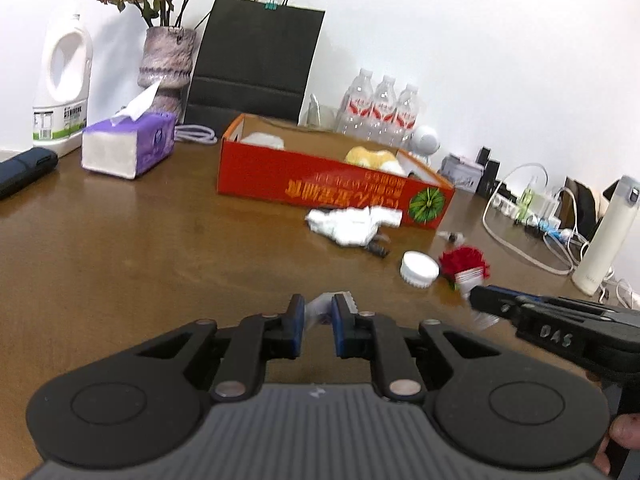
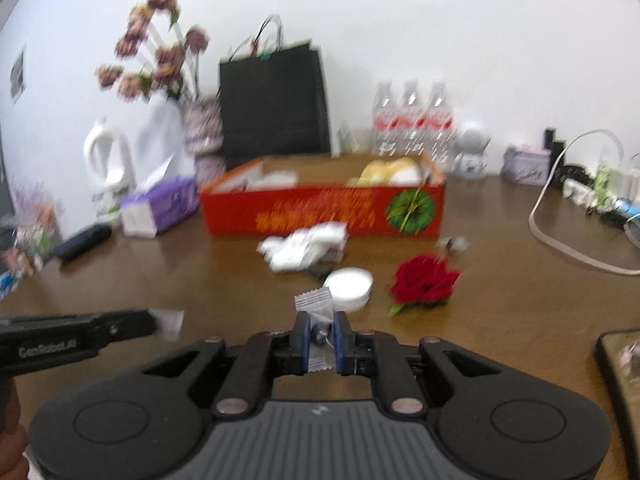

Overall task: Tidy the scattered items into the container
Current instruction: 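Carry the wrapper and sachet into the cardboard box and open both grippers, then lift both open grippers out of the box toward the remaining items, then grasp the crumpled white tissue with the left gripper while the right gripper grasps a small clear packet, then carry the tissue and packet into the cardboard box and open both grippers, then lift both open grippers out of the box toward the remaining items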

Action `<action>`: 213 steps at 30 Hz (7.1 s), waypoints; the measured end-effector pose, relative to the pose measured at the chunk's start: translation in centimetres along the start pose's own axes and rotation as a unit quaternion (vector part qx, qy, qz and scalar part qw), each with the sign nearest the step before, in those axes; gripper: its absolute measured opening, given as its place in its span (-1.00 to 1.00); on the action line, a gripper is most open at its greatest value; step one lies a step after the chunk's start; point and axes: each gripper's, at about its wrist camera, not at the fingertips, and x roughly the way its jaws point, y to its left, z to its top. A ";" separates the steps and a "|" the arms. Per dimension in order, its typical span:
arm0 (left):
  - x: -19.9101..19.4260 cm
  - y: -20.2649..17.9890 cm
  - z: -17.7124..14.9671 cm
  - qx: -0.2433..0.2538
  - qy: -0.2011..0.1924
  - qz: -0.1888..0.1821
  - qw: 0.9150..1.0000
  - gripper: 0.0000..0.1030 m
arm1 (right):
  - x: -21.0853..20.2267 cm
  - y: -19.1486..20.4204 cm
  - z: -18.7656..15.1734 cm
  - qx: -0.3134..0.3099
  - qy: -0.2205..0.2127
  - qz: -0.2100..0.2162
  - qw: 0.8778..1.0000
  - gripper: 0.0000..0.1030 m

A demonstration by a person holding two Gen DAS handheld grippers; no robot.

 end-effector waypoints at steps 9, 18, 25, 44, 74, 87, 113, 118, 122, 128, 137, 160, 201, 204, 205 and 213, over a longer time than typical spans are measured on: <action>4.3 -1.0 12.4 0.048 -0.111 -0.014 0.993 -0.71 | 2.6 -3.8 11.3 0.013 -0.092 -0.014 0.996 -0.79; 21.9 -2.9 22.1 -0.003 0.100 -0.083 0.991 -0.70 | 19.0 -8.4 23.5 -0.001 0.152 -0.046 0.987 -0.79; 31.8 -4.8 18.7 0.010 0.234 -0.057 0.971 -0.68 | 29.6 -8.0 21.8 0.002 0.310 -0.070 0.948 -0.78; 23.8 -1.2 28.2 0.044 0.231 0.087 0.968 0.89 | 23.2 -7.1 28.5 0.029 0.300 -0.036 0.953 0.52; 10.3 -1.4 15.0 0.118 -0.075 0.058 0.988 1.00 | 12.2 -4.2 17.4 -0.010 -0.002 -0.014 1.000 0.95; 18.6 -2.9 8.0 0.126 0.083 -0.061 0.987 -0.14 | 7.5 -8.0 5.3 0.138 0.064 -0.041 0.987 0.84; 5.6 4.4 4.1 0.011 0.025 0.004 1.000 -0.72 | 19.7 0.4 8.2 -0.043 0.146 -0.027 0.988 -0.69; 5.0 4.4 4.2 0.012 0.012 0.023 1.000 -0.72 | 16.8 0.7 8.7 -0.035 0.109 -0.022 0.993 -0.80; 3.3 3.0 4.2 0.026 -0.026 0.045 0.998 -0.72 | 11.0 1.0 9.3 -0.018 0.046 -0.001 0.999 -0.80; 0.9 -0.2 3.2 0.047 -0.053 0.022 0.997 -0.71 | 4.3 2.0 6.9 -0.034 0.016 0.009 0.999 -0.80; -3.2 -4.2 0.5 0.063 -0.095 0.020 0.993 -0.70 | -1.8 0.9 2.7 -0.021 -0.006 -0.011 1.000 -0.80; -2.2 -2.4 1.1 0.059 -0.084 0.045 0.994 -0.69 | -1.4 1.1 2.4 -0.021 -0.011 -0.003 1.000 -0.79; 27.7 5.0 26.6 -0.004 0.120 0.047 0.992 0.59 | 34.3 -4.9 25.6 0.117 0.244 0.069 0.960 -0.03; 26.4 4.5 26.3 0.017 0.127 0.074 0.989 0.98 | 31.5 -4.9 26.4 0.079 0.243 0.025 0.966 0.52; 25.9 4.3 26.0 0.025 0.129 0.085 0.988 0.98 | 30.6 -4.8 26.4 0.054 0.248 0.005 0.967 0.70; 20.1 3.5 23.2 0.022 0.138 0.118 0.983 0.99 | 22.3 -5.8 24.2 0.026 0.230 -0.029 0.972 0.70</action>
